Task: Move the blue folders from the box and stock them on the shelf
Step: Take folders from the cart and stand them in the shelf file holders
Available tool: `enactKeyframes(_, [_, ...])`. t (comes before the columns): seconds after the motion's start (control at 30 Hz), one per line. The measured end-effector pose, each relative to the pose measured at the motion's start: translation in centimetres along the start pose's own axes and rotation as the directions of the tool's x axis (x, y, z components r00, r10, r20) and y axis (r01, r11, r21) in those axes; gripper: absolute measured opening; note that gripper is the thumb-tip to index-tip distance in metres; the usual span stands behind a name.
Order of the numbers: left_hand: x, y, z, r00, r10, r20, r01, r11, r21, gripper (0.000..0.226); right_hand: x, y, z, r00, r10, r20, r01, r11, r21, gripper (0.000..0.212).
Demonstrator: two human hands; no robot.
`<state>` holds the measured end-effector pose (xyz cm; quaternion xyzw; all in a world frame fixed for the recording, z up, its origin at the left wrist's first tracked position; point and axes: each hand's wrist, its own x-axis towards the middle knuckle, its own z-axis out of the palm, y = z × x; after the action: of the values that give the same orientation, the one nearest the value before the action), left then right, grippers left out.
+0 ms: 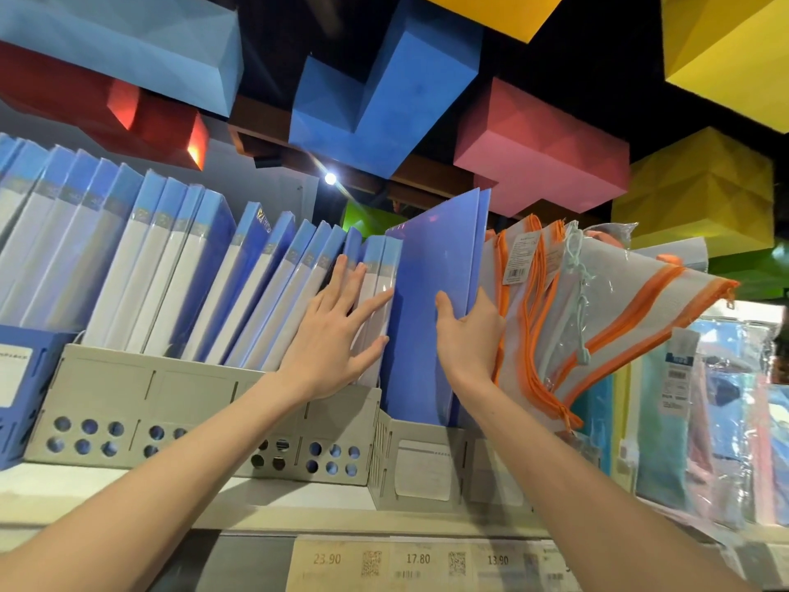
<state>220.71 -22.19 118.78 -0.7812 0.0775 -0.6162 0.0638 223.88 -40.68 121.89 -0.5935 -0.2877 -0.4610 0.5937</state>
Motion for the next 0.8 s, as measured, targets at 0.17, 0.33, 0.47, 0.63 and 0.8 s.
enactKeyframes(0.17, [-0.1, 0.1, -0.4, 1.000, -0.019, 0.020, 0.019, 1.000, -0.019, 0.066, -3.0, 2.3, -0.2, 0.981, 0.105, 0.163, -0.097, 0.993, -0.060, 0.031])
enactKeyframes(0.33, [-0.7, 1.6, -2.3, 0.994, -0.071, 0.077, 0.079, 0.992, -0.100, 0.062, -2.9, 1.4, -2.4, 0.925, 0.203, 0.320, -0.204, 0.978, -0.032, 0.022])
enactKeyframes(0.47, [-2.2, 3.5, -5.4, 0.973, -0.152, 0.176, 0.186, 0.962, -0.199, 0.055, -3.1, 0.2, -3.7, 0.862, 0.331, 0.383, -0.269, 0.941, -0.206, 0.035])
enactKeyframes(0.63, [-5.3, 6.0, -13.0, 0.947, -0.236, 0.217, 0.274, 0.947, -0.166, 0.042, -6.9, -5.0, -7.7, 0.912, 0.148, 0.382, -0.075, 0.977, -0.198, 0.044])
enactKeyframes(0.8, [-11.8, 9.8, -21.5, 0.781, -0.623, 0.043, 0.599, 0.728, -0.334, 0.019, -16.5, -11.5, -10.6, 0.902, -0.055, 0.428, 0.074, 0.997, -0.028, 0.024])
